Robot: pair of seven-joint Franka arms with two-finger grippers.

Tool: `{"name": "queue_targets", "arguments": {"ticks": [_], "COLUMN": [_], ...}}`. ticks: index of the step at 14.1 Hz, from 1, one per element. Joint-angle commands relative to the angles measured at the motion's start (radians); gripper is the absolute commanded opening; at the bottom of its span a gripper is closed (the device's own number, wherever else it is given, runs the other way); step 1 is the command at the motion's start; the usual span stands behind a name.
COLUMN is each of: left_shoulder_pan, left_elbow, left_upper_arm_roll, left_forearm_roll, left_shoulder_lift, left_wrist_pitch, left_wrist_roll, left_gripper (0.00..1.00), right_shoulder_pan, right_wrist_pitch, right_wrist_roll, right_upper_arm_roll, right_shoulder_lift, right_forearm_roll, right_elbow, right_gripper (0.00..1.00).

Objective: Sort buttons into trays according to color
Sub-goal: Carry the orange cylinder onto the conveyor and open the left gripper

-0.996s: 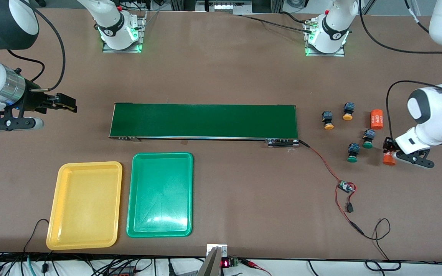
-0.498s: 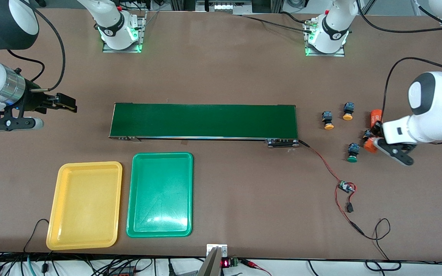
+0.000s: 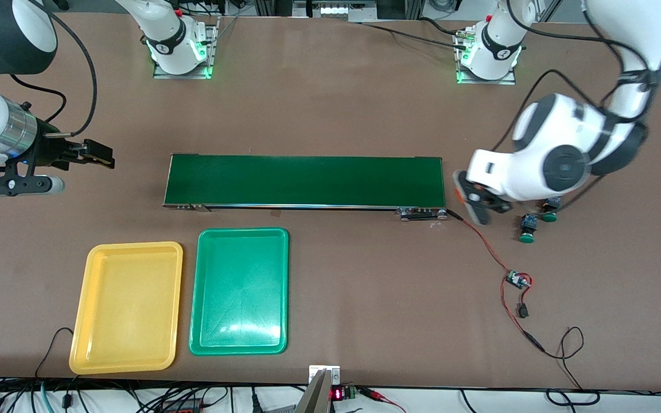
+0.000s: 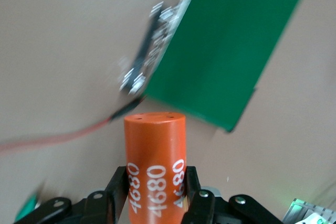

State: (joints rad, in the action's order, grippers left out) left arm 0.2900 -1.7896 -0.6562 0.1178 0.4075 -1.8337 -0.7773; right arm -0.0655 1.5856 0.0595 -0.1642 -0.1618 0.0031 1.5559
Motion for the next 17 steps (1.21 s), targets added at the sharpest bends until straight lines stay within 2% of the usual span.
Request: {"name": "queue_targets", "arguments": {"ticks": [1,6,9,10,11,14,17], "left_shoulder_pan": [0.011,-0.038,-0.049,-0.049,-0.049,-0.032,-0.012], "left_elbow": [0.006,-0.134,-0.177,-0.177,-0.175,-0.16,-0.065], "left_upper_arm_roll": [-0.066,-0.08,-0.077,-0.077,-0.077,-0.074,-0.063], "left_forearm_roll": [0.002,0.009,0.017,0.022,0.023,0.026,0.025], "left_shoulder_lift": [0.051,0.051,0.057,0.06,0.059,0.04,0.013], "left_wrist_pitch": [-0.006,-0.206,-0.288,-0.288,-0.286,-0.239,-0.13], "left_wrist_roll": [-0.125,-0.128,-0.129,-0.131,-0.138,-0.137,-0.114], "left_gripper": [0.23,0.23,0.29,0.52,1.0,1.0,1.0], "right_shoulder_pan": [-0.005,-0.007,-0.007,-0.007,-0.007,-0.007,-0.007], "right_wrist_pitch": [-0.016,-0.015,-0.015,-0.015,-0.015,-0.015,-0.015], "right_wrist_roll": [-0.013,-0.013,-0.013,-0.013,-0.013,-0.013,-0.013], "right_upper_arm_roll": [0.0,0.0,0.0,0.0,0.0,0.002,0.002], "right_shoulder_lift": [-0.005,-0.005,-0.005,-0.005,-0.005,-0.005,-0.005], "right_forearm_roll": [0.009,0.011,0.009,0.011,0.011,0.009,0.008], "right_elbow": [-0.02,-0.02,-0.02,-0.02,-0.02,-0.02,-0.02], "right_gripper": [1.0,1.0,1.0,1.0,1.0,1.0,1.0]}}
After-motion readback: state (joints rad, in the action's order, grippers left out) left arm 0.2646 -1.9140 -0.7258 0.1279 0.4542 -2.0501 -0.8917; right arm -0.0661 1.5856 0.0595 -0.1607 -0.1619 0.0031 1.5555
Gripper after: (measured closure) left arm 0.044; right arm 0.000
